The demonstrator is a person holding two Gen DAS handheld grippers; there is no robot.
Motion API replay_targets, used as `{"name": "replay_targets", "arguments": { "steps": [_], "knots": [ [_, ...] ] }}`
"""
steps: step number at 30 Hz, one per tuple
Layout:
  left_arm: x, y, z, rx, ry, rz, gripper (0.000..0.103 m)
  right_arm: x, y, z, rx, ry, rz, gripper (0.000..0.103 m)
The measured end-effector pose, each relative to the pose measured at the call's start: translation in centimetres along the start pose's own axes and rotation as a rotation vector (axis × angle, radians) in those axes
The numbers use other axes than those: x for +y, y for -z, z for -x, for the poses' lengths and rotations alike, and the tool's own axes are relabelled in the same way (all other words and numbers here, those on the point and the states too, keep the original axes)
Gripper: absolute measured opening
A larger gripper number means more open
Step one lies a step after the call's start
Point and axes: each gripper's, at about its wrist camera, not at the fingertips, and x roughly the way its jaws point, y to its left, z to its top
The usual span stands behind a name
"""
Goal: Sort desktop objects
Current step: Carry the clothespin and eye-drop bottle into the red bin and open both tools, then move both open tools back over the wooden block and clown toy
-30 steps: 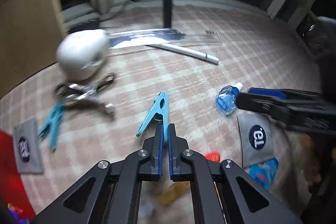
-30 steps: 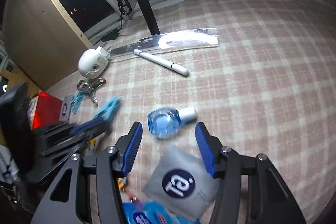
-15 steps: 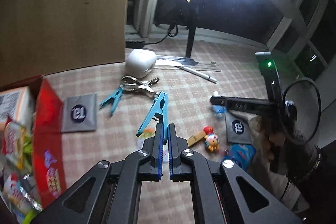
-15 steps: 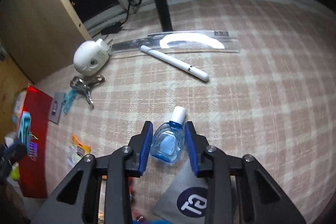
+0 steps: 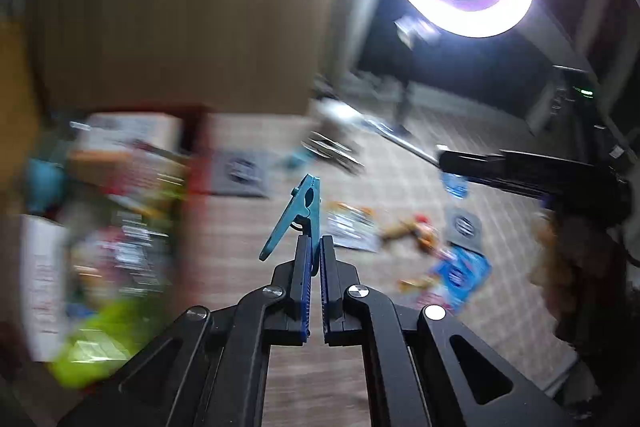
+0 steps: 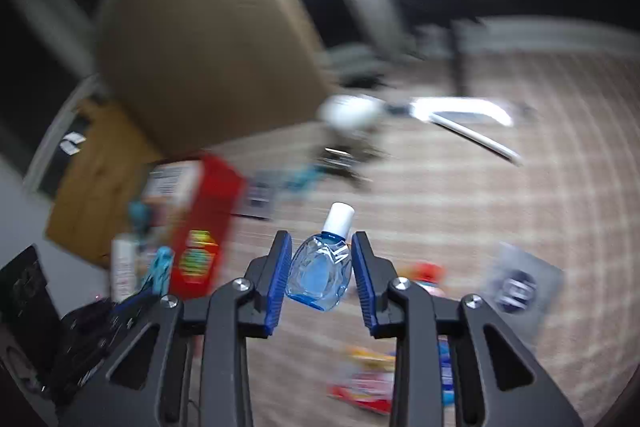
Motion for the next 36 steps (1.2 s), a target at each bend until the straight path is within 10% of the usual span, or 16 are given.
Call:
{"name": "replay_targets", "arguments": {
  "steps": [7,13,15,36],
  "knots": [
    [7.3,-1.6,5.6,-0.144,-0.205,0.058,0.003,12.7,-1.5,-2.6,-0.040,-0.162,0.180,0.030],
    [10.6,-2.0,6.5,-0.189,-0.217,0.108,0.005,18.7,-1.1,-7.2,0.058,-0.209,0.264,0.037],
    [11.6,-2.0,5.5,-0.119,-0.240,0.115,0.033,19.6,-0.9,-8.3,0.097,-0.169,0.294,0.038],
    [5.8,-2.2,3.8,-0.085,-0.150,0.009,0.031,8.3,-1.6,-0.2,-0.033,0.058,0.212,0.038]
  ]
}}
